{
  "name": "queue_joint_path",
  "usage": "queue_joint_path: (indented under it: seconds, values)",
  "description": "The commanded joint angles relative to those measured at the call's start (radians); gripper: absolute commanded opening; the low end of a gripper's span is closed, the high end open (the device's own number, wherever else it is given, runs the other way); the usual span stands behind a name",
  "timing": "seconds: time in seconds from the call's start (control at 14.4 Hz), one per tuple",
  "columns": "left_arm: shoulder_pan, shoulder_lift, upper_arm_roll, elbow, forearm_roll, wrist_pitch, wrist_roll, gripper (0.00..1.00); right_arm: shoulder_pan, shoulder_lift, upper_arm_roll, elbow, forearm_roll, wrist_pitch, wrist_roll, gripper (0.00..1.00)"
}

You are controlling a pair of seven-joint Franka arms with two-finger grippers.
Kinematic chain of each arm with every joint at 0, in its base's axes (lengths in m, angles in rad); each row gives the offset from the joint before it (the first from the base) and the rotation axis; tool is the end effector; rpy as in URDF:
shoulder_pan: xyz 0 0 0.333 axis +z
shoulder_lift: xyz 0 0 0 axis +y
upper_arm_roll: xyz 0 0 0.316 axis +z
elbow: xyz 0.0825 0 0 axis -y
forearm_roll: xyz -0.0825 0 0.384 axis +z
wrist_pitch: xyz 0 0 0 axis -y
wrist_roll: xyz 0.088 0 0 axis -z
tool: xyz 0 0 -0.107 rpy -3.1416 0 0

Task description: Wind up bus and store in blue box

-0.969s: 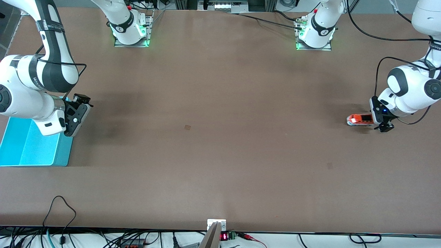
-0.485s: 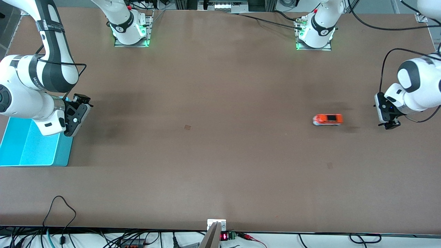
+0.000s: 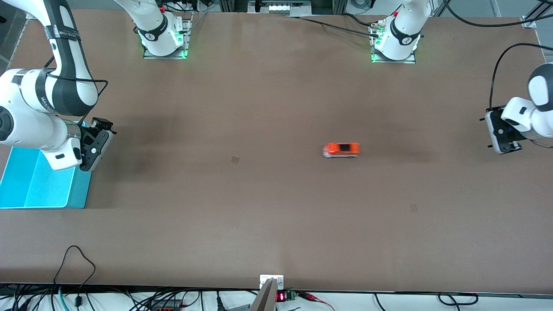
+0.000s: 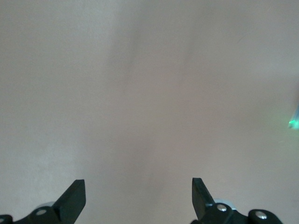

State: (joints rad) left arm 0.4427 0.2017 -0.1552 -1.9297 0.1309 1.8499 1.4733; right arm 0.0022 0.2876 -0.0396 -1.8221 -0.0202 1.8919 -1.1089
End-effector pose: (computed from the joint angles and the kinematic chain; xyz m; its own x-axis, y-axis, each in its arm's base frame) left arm 0.5413 0.1737 0.3661 0.3084 -0.9453 -0.1065 -0.9068 -0.3260 0.2672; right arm 0.6030 -0.0227 0.3630 0.4576 0.8808 -0.1218 0.8623 -0.4731 -0.1806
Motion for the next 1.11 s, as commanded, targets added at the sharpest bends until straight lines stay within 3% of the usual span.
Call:
queue_joint_path:
  seconds: [0.0, 0.35, 0.76, 1.04]
  values:
    - [0.008, -0.047, -0.056, 0.07, 0.007, -0.154, -0.144, 1.0, -0.008, -0.013, 0.004, -0.011, -0.01, 0.001, -0.008, 1.0]
    - [0.007, -0.056, -0.109, 0.165, 0.007, -0.308, -0.379, 1.0, -0.022, -0.005, 0.003, -0.011, -0.01, 0.001, -0.019, 1.0]
    - [0.007, -0.125, -0.193, 0.167, 0.007, -0.394, -0.649, 1.0, -0.024, -0.005, 0.003, -0.011, -0.009, 0.001, -0.02, 1.0]
    - [0.007, -0.148, -0.211, 0.173, 0.001, -0.426, -0.856, 1.0, -0.024, -0.005, 0.003, -0.011, -0.009, 0.001, -0.019, 1.0]
